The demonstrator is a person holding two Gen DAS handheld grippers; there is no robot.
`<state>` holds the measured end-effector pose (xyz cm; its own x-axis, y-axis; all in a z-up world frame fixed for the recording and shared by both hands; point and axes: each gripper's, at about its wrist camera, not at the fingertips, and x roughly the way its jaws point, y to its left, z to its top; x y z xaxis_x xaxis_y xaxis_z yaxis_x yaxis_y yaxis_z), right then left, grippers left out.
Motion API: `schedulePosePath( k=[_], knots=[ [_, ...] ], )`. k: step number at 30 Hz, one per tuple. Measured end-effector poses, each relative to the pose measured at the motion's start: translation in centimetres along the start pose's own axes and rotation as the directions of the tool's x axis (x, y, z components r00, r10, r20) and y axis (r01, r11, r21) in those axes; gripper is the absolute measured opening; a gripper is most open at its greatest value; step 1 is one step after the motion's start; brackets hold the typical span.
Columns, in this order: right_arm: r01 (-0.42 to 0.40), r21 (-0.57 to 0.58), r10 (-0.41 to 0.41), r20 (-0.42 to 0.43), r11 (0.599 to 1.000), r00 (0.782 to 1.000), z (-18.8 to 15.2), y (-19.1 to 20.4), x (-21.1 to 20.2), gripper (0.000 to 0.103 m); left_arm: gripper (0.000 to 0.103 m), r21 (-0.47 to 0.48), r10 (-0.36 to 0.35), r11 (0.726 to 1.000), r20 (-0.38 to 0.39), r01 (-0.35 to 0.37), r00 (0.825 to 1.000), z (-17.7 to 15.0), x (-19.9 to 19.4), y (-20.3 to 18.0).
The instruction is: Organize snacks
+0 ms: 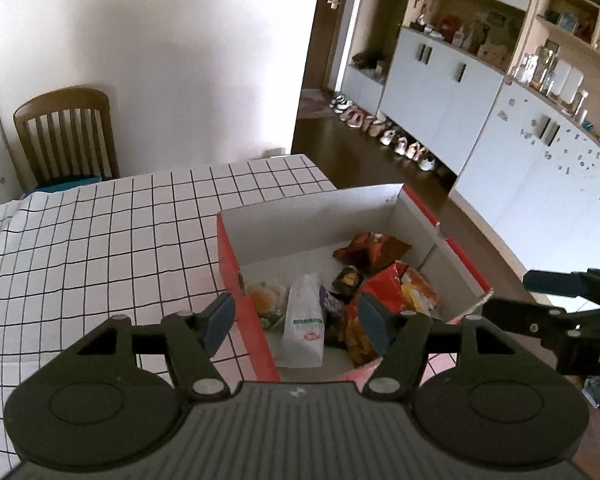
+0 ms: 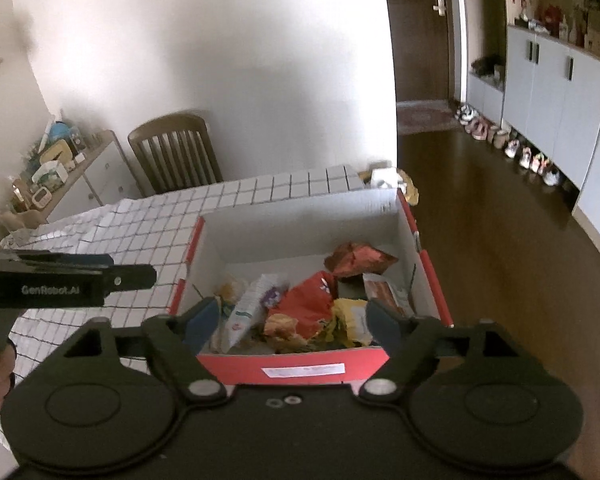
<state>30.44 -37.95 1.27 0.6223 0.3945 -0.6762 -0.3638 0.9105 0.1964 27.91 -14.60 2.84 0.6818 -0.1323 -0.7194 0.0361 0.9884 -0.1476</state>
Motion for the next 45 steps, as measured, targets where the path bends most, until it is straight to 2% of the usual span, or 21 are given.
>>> schedulePosePath(
  k=[5,11,12,13,14,19,25,30,35,45],
  knots=[
    [-0.001,-0.009,0.002,0.063,1.0,0.998,-0.6,1.0,-1.9,0.097,0.084,0.015,-0.014,1.0,0.02,0.013,1.0,-1.2,-1.8,0.4],
    [0.007,-0.048,-0.001,0.135,0.999,0.991,-1.4,2.4,-3.9,0.102,0.085,0.005,-0.037,0.999,0.043,0.037,0.998,-2.5,-3.6,0.3],
    [0.011,-0.055,-0.003,0.148,0.998,0.989,-1.5,2.8,-4.2,0.103,0.088,0.002,-0.036,0.999,0.051,0.036,0.998,-2.7,-3.9,0.3],
    [0.015,-0.06,-0.005,0.163,0.998,0.987,-1.7,3.0,-4.5,0.103,0.098,0.001,-0.038,0.999,0.057,0.038,0.998,-2.9,-4.1,0.3],
    [0.016,-0.061,-0.005,0.173,0.998,0.985,-1.9,3.2,-4.7,0.103,0.103,-0.002,-0.038,0.999,0.065,0.039,0.997,-3.1,-4.4,0.3],
    [0.009,-0.037,-0.002,0.184,0.999,0.983,-2.9,3.2,-5.4,0.103,0.103,0.012,-0.049,0.999,0.113,0.048,0.992,-4.0,-5.9,-0.1],
    [0.027,-0.003,-0.026,0.224,1.0,0.974,-4.3,2.9,-6.2,0.103,0.103,0.031,-0.045,0.999,0.113,0.042,0.993,-4.9,-6.6,-0.7],
    [-0.007,-0.006,0.009,0.264,1.0,0.965,-5.5,2.7,-7.0,0.103,0.103,0.017,-0.031,0.999,0.105,0.029,0.994,-5.6,-6.5,-0.6],
    [0.04,-0.016,-0.034,0.289,0.999,0.957,-6.1,3.0,-7.4,0.103,0.103,0.02,-0.037,0.999,0.1,0.035,0.994,-5.7,-6.5,-0.7],
    [0.065,-0.028,-0.054,0.284,0.997,0.957,-6.1,3.2,-7.0,0.103,0.103,0.039,-0.036,0.999,0.1,0.032,0.994,-5.6,-6.1,-1.2]
  ],
)
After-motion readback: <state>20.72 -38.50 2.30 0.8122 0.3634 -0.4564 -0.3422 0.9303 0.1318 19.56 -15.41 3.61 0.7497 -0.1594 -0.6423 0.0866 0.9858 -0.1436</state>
